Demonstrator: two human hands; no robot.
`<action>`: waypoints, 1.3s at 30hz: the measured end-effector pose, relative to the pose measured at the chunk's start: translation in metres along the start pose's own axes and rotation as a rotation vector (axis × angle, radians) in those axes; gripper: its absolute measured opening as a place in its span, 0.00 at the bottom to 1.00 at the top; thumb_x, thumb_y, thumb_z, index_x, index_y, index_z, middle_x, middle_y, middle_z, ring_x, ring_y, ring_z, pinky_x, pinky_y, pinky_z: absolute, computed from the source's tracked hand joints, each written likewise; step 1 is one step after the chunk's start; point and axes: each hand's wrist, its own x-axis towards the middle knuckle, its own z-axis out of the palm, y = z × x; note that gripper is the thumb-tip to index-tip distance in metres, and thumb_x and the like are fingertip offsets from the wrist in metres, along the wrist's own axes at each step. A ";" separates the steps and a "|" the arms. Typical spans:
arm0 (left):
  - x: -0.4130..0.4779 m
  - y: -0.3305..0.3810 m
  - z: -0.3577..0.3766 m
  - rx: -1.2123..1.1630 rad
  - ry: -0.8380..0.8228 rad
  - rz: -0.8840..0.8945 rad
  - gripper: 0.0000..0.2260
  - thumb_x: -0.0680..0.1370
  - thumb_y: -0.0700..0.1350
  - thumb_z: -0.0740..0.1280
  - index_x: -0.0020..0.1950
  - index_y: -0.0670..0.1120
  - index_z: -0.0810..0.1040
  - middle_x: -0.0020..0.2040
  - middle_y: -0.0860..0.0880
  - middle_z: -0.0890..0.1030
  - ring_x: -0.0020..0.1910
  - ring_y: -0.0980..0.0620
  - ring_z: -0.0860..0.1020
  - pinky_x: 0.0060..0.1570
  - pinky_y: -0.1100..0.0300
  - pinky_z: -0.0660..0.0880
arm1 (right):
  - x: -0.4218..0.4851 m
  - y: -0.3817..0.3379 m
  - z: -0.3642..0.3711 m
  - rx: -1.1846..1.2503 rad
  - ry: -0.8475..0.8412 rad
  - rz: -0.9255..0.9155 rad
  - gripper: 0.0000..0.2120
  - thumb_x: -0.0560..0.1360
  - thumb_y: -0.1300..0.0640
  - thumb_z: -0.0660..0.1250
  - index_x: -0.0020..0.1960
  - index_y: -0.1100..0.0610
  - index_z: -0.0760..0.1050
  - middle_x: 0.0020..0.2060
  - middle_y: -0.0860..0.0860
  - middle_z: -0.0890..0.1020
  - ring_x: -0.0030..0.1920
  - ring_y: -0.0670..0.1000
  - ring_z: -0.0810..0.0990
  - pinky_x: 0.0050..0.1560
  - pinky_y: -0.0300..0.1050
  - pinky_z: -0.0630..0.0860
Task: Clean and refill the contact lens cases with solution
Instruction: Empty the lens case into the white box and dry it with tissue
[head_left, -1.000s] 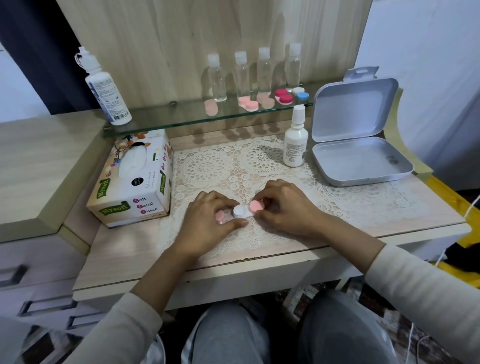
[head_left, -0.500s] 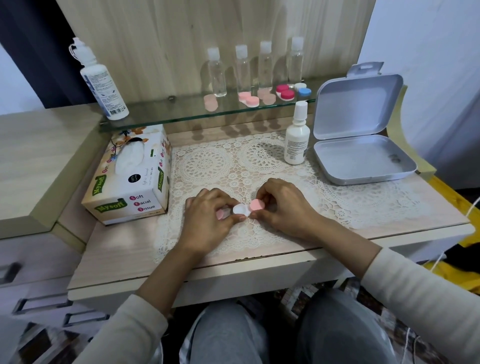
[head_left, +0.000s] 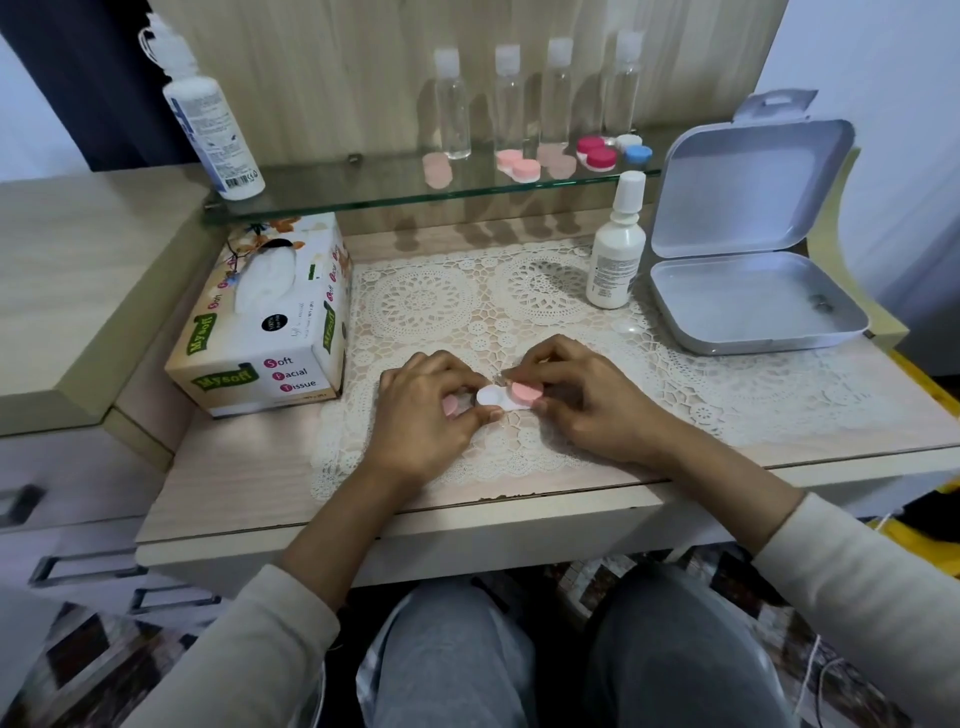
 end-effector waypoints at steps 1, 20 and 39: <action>0.000 0.000 0.000 -0.002 -0.001 0.003 0.16 0.64 0.56 0.69 0.46 0.49 0.84 0.41 0.58 0.76 0.46 0.53 0.74 0.50 0.43 0.72 | 0.000 0.000 0.000 0.014 0.019 0.023 0.17 0.71 0.60 0.70 0.59 0.58 0.77 0.51 0.50 0.74 0.52 0.48 0.74 0.54 0.39 0.71; -0.001 0.000 0.002 -0.014 0.018 -0.021 0.11 0.67 0.50 0.75 0.47 0.50 0.83 0.42 0.56 0.76 0.46 0.53 0.73 0.52 0.45 0.70 | 0.002 -0.001 0.000 0.057 0.113 0.102 0.11 0.66 0.57 0.75 0.47 0.56 0.78 0.52 0.51 0.78 0.50 0.48 0.76 0.50 0.40 0.72; -0.002 0.000 0.002 -0.019 0.013 -0.014 0.12 0.67 0.49 0.75 0.48 0.48 0.83 0.41 0.57 0.75 0.45 0.54 0.72 0.51 0.45 0.70 | 0.016 -0.031 -0.030 -0.403 -0.119 0.091 0.17 0.69 0.50 0.72 0.57 0.49 0.77 0.47 0.47 0.78 0.44 0.46 0.71 0.42 0.41 0.63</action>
